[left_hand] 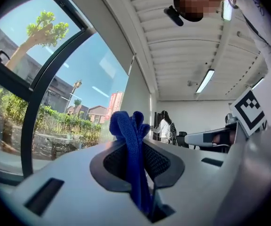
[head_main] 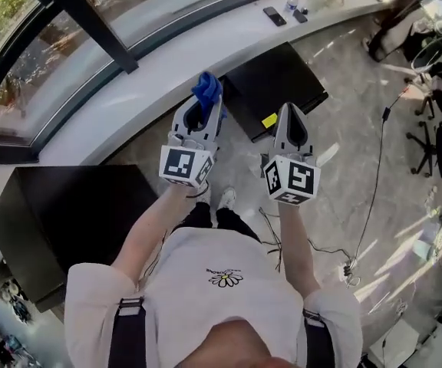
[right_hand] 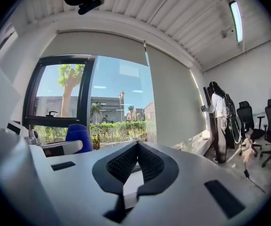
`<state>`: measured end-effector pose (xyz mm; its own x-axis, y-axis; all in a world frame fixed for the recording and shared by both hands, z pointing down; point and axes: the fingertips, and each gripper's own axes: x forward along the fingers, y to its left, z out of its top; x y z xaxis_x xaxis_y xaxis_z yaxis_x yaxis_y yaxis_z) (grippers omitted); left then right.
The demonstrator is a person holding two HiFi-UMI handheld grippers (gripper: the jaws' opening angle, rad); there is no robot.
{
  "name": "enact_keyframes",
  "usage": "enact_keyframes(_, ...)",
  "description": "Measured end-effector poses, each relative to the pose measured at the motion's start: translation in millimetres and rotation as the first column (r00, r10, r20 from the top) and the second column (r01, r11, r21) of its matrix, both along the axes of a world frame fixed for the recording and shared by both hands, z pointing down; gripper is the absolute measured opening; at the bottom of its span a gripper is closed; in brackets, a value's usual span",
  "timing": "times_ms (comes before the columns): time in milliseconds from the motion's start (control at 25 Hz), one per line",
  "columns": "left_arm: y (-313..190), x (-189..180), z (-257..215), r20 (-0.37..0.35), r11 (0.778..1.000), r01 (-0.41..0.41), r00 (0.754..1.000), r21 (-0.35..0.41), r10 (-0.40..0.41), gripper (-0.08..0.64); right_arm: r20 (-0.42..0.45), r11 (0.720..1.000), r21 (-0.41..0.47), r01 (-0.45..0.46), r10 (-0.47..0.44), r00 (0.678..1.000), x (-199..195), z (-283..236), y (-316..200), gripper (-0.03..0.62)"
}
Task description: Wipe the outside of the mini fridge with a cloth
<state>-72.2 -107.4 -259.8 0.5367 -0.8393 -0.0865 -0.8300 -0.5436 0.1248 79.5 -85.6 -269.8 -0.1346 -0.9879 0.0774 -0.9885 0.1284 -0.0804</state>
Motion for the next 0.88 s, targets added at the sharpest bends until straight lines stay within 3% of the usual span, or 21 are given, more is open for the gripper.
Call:
enact_keyframes(360, 46.0, -7.5, -45.3, 0.015, 0.997, 0.034, 0.999, 0.072, -0.035, 0.060, -0.027, 0.992, 0.120, 0.045, -0.042, 0.999, -19.4, -49.5, 35.8, 0.012)
enact_keyframes(880, 60.6, -4.6, -64.3, -0.032, 0.997, 0.035, 0.999, 0.074, -0.033, 0.060, -0.018, 0.989, 0.132, 0.065, -0.063, 0.998, -21.1, -56.5, 50.4, 0.012)
